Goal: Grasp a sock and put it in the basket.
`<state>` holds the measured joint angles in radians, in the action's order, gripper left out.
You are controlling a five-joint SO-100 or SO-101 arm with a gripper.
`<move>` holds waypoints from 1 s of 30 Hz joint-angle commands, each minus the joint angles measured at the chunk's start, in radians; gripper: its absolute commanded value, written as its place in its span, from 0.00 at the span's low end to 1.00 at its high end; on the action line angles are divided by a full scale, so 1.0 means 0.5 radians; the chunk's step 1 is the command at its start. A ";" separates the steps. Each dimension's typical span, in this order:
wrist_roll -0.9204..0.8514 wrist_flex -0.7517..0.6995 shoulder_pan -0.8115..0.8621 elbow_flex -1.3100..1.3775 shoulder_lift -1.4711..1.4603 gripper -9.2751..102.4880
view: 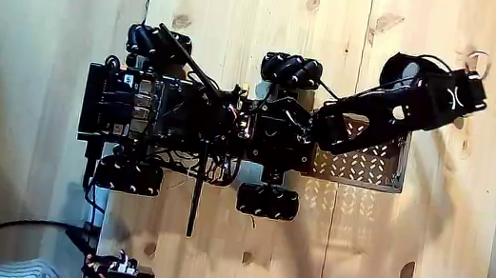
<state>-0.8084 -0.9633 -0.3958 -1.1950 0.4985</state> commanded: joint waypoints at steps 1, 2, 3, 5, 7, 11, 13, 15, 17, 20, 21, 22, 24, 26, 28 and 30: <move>-0.074 0.046 0.003 0.064 -0.031 0.34; -0.086 0.071 0.000 0.064 -0.052 0.34; -0.089 0.101 -0.006 0.064 -0.077 0.34; -0.089 0.166 -0.025 0.064 -0.107 0.34; -0.071 0.215 -0.040 0.052 -0.089 0.34; 0.457 0.288 -0.058 0.040 0.095 0.34; 0.690 0.288 -0.092 0.040 0.147 0.34; 0.856 0.202 -0.132 0.040 0.181 0.34; 0.933 0.092 -0.156 0.034 0.215 0.34; 1.015 -0.012 -0.141 0.031 0.258 0.34; 1.015 -0.034 -0.135 0.031 0.258 0.34; 1.006 -0.037 -0.132 0.031 0.245 0.34; 0.957 0.006 -0.129 0.031 0.199 0.34; 0.951 0.120 -0.123 0.031 0.141 0.34; 0.948 0.202 -0.129 0.031 0.101 0.34; 0.942 0.285 -0.147 0.031 0.049 0.34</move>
<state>-0.3252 -0.8667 -0.4587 -1.1888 0.5231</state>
